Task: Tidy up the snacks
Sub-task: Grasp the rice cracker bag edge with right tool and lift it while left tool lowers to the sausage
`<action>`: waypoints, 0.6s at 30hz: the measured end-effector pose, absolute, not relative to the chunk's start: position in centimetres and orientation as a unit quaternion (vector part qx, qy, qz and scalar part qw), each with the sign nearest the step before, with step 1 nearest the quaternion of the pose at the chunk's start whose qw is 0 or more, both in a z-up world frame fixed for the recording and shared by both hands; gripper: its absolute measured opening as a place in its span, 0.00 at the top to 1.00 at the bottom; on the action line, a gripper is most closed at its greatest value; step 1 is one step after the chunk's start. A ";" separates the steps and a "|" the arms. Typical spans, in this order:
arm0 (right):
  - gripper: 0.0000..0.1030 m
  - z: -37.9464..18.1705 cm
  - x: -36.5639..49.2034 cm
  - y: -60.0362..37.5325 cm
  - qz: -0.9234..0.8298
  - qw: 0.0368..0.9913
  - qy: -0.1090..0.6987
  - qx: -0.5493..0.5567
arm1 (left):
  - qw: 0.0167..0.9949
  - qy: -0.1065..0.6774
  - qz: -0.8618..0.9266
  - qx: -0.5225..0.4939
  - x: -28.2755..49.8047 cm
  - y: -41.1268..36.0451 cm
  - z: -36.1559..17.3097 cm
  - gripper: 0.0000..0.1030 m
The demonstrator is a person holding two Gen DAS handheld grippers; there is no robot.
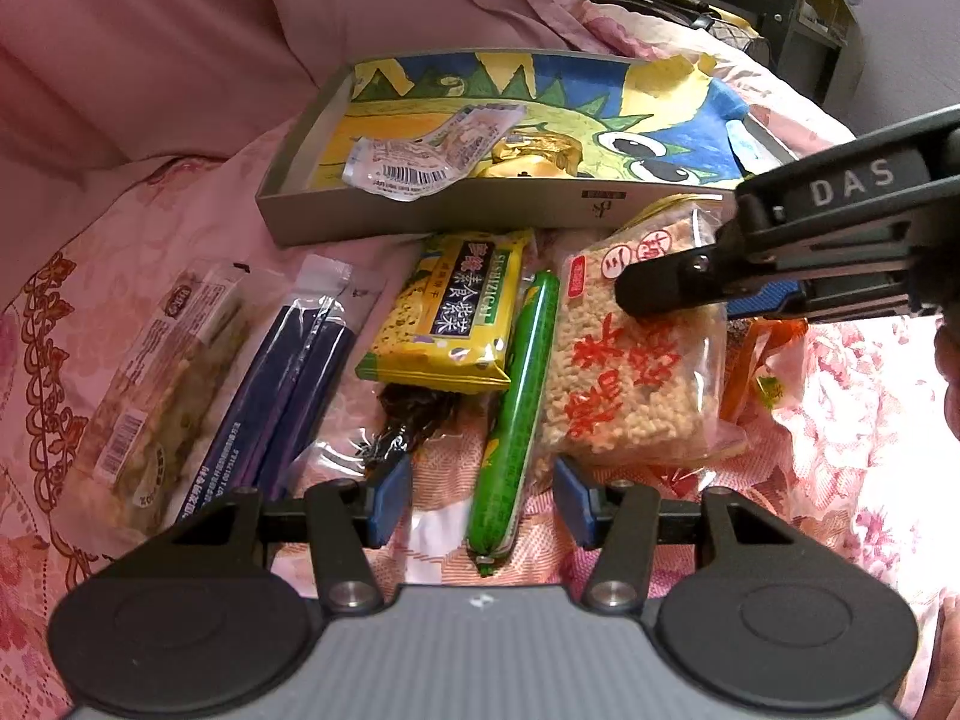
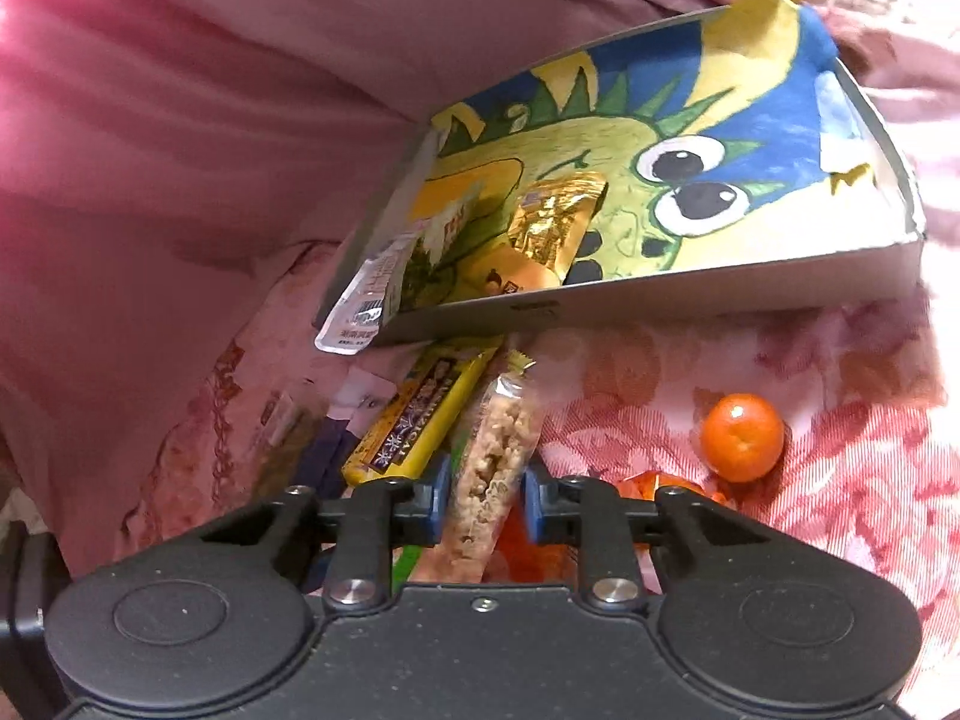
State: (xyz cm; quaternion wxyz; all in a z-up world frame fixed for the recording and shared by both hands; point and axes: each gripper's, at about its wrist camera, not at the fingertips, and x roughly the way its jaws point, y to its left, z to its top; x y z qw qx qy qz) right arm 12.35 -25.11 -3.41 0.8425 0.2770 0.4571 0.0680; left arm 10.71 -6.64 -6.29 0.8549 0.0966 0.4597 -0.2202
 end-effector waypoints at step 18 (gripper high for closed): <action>0.79 1.3 8.3 -28.1 0.055 0.878 0.402 0.255 | 0.873 0.413 -0.243 0.093 11.6 -8.0 -5.9 0.46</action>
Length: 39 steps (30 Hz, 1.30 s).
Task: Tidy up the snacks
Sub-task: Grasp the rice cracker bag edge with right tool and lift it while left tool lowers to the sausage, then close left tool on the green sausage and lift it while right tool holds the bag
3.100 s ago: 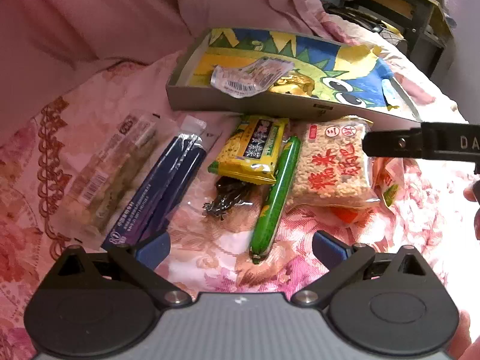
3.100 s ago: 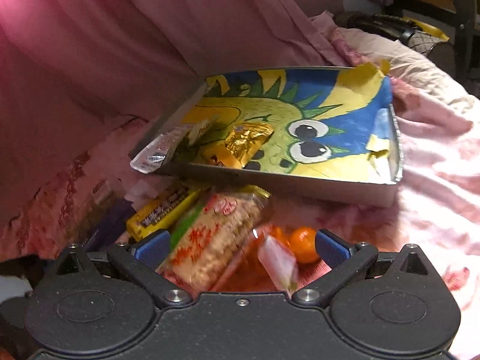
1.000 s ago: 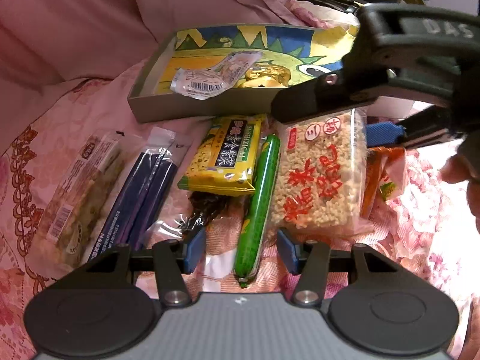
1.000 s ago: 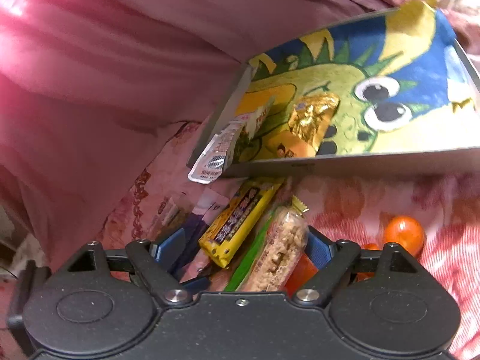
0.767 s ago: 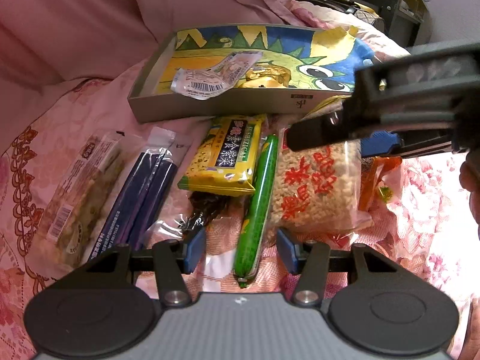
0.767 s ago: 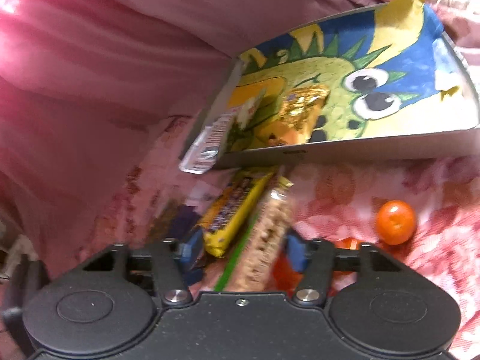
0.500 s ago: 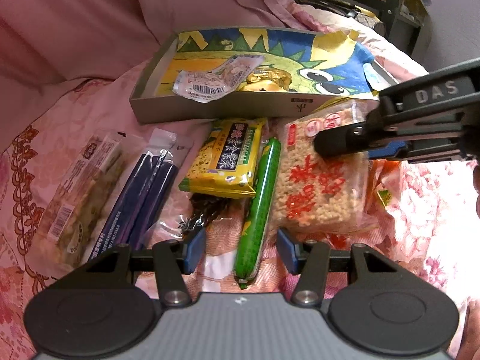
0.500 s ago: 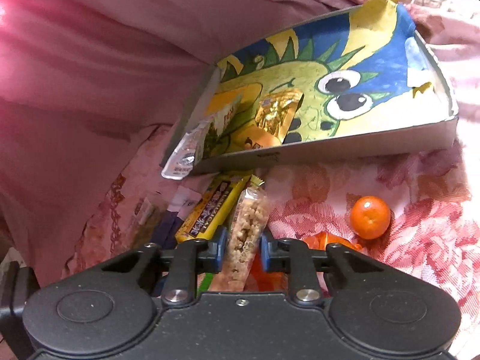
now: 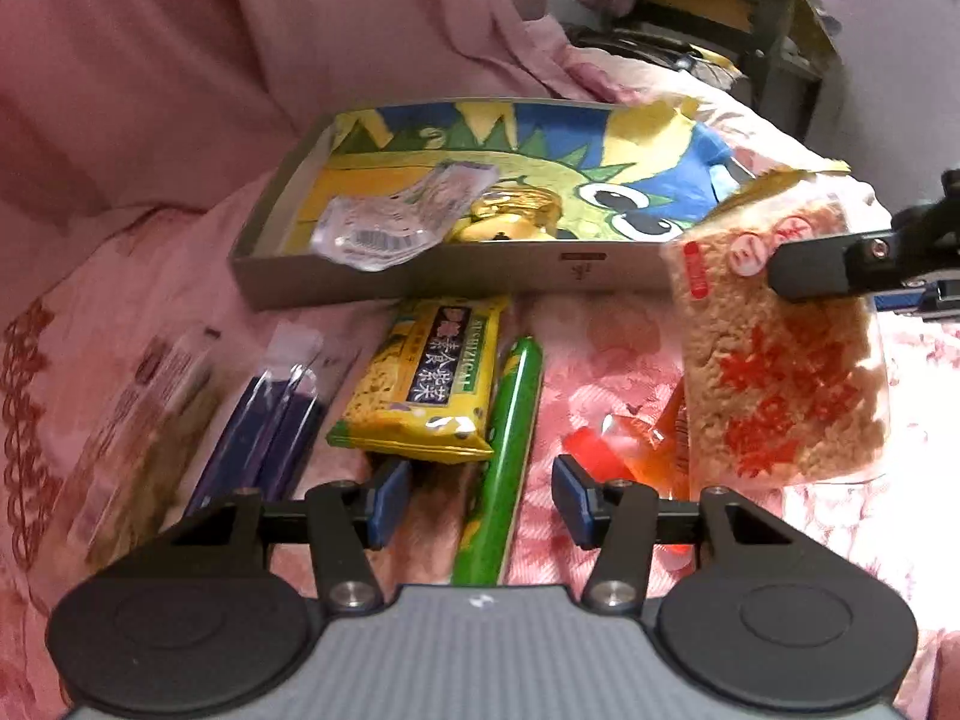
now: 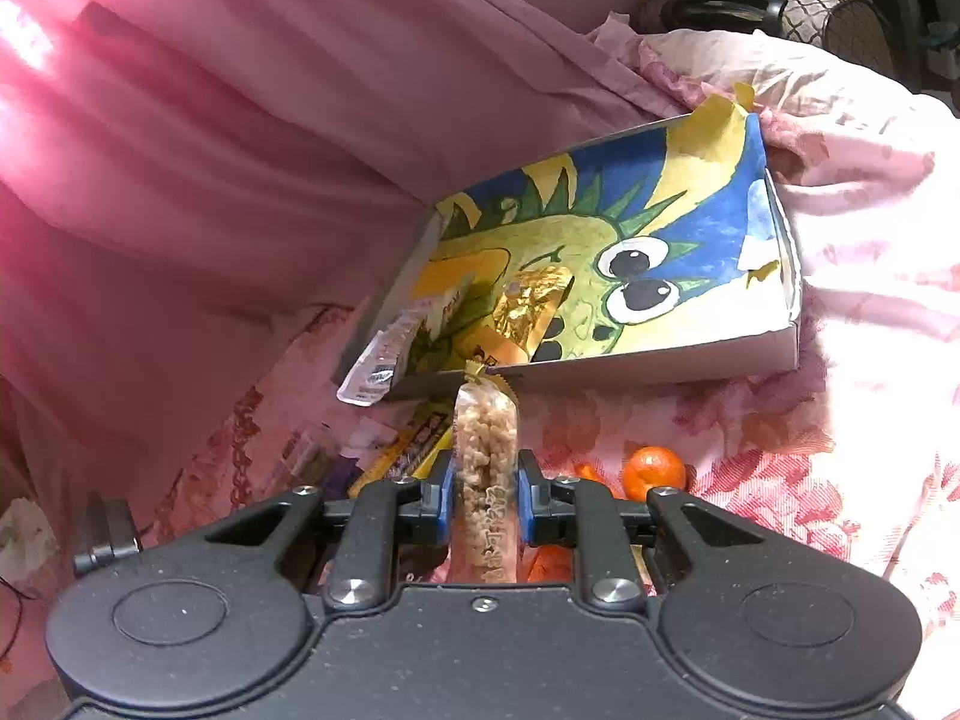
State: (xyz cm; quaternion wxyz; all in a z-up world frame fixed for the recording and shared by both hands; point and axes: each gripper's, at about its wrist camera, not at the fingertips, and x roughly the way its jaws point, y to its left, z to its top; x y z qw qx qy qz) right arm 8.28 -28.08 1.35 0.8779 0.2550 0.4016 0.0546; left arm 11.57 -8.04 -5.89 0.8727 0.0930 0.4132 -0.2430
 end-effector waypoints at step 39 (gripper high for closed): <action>0.79 2.8 7.9 -27.3 0.081 0.896 0.358 0.250 | 0.820 0.523 -0.234 -0.006 11.0 -7.1 -6.5 0.82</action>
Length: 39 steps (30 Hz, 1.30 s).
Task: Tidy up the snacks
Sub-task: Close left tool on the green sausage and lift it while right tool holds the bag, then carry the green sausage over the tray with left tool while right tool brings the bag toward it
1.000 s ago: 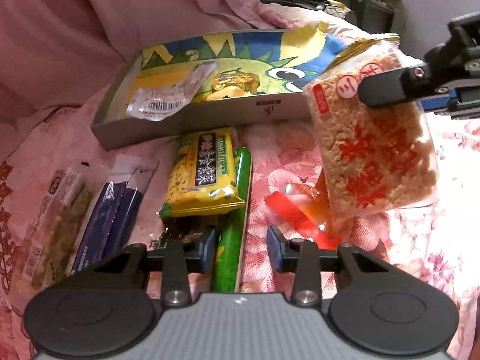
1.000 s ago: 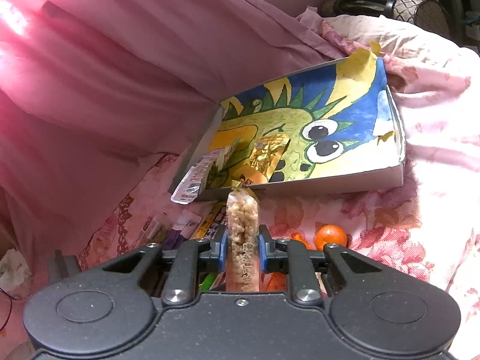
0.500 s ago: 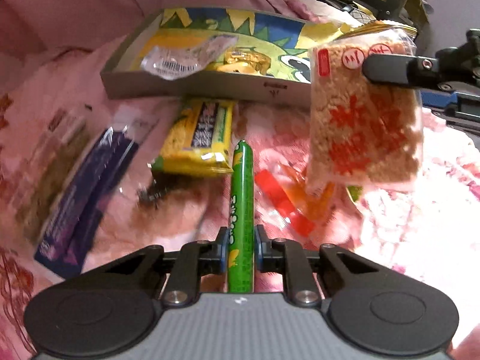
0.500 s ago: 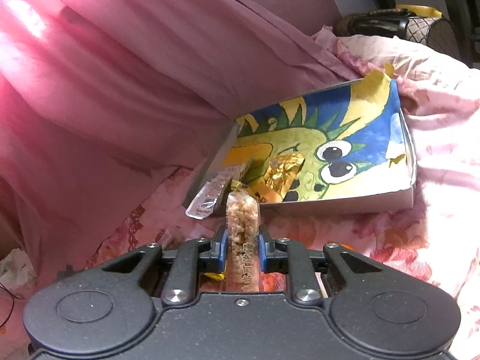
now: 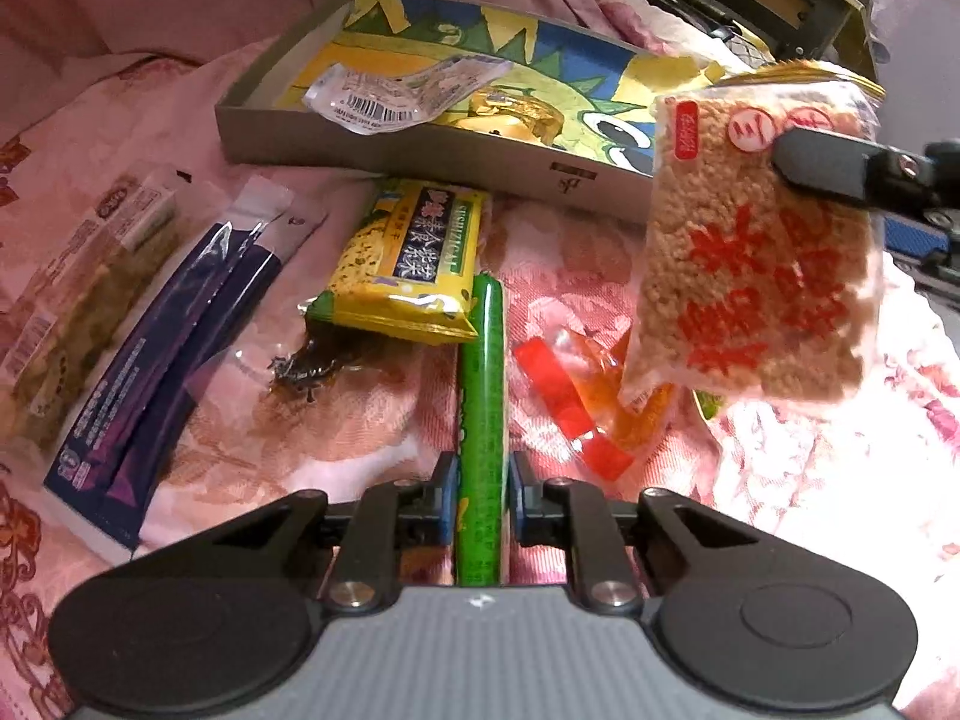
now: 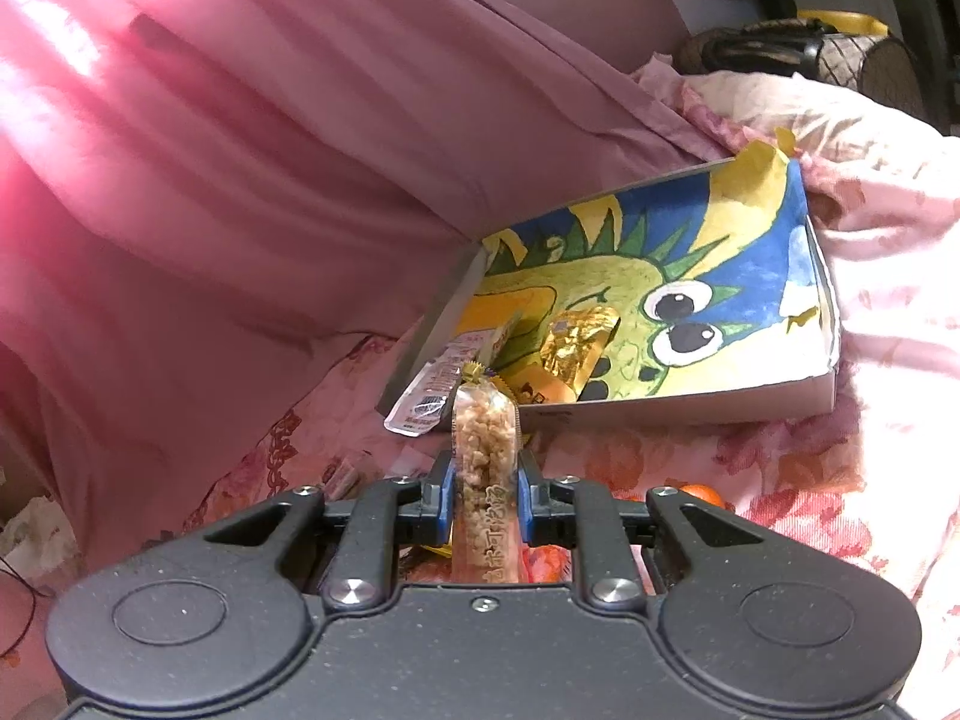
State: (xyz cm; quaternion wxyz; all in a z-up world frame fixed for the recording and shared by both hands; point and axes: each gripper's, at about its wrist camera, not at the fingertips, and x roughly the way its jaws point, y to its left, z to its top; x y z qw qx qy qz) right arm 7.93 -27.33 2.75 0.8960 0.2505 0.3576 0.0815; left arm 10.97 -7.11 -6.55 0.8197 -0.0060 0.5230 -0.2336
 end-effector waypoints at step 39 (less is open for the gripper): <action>0.79 3.0 11.5 -31.8 -0.083 0.955 0.224 0.178 | 0.898 0.343 -0.262 -0.081 21.1 -11.4 -0.7 0.82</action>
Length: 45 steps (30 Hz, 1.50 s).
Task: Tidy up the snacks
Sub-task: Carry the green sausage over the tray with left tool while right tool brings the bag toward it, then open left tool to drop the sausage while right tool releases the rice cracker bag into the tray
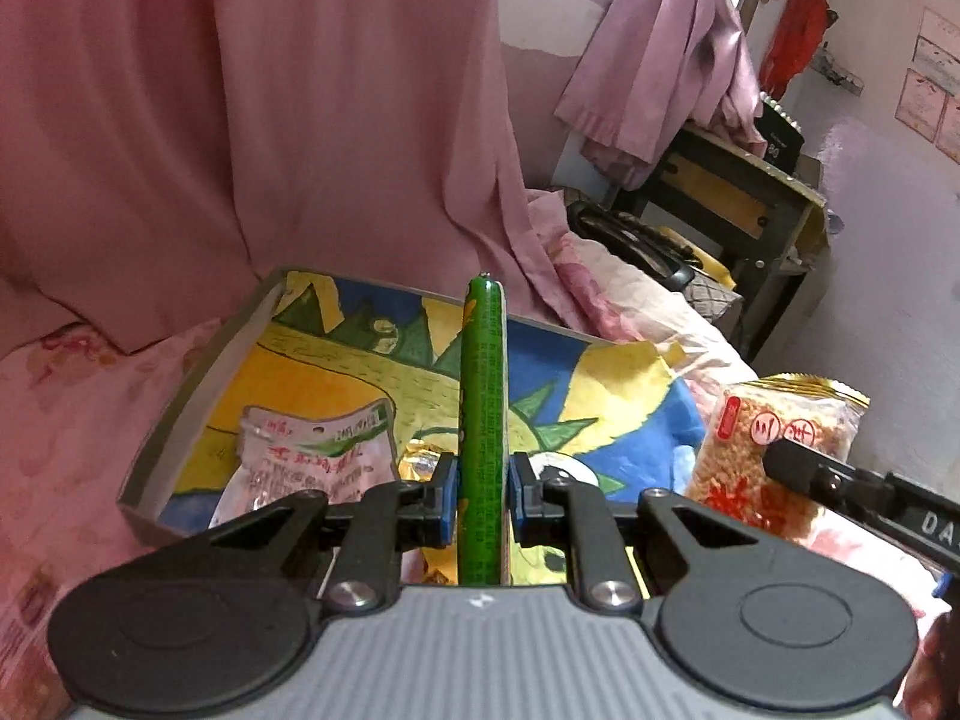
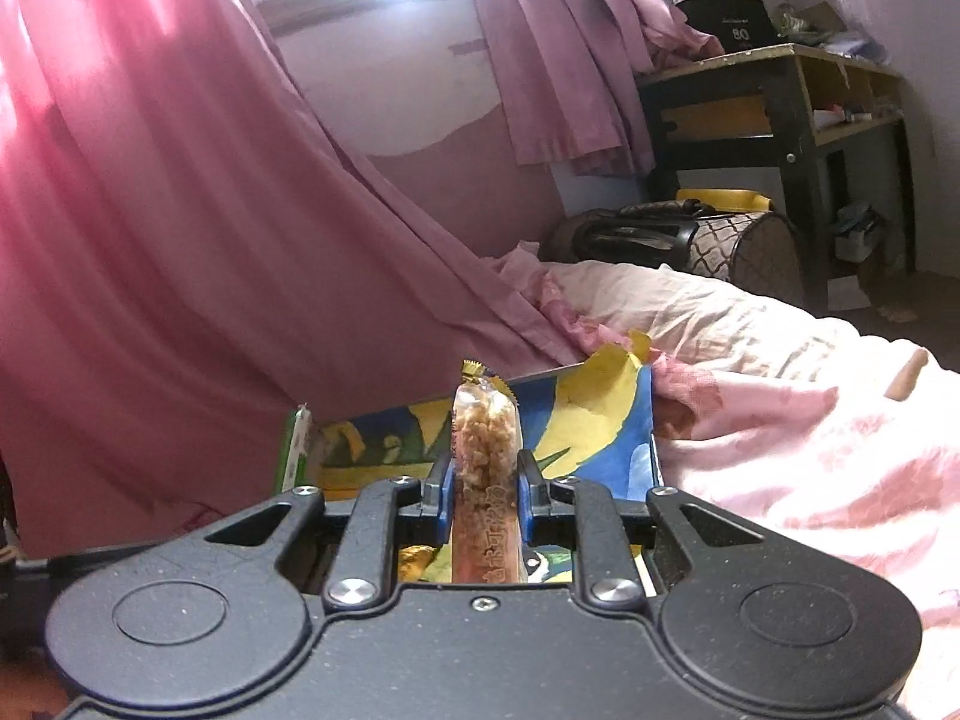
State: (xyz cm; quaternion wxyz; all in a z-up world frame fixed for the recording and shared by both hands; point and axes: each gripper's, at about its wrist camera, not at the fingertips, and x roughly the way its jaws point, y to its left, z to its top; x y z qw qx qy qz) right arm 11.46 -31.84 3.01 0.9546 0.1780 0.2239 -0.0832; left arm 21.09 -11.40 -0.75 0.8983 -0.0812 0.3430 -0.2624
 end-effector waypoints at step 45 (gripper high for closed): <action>0.62 -0.1 14.9 -31.9 -0.147 0.937 0.285 0.138 | 0.895 0.363 -0.256 -0.030 20.9 -13.2 -3.5 0.74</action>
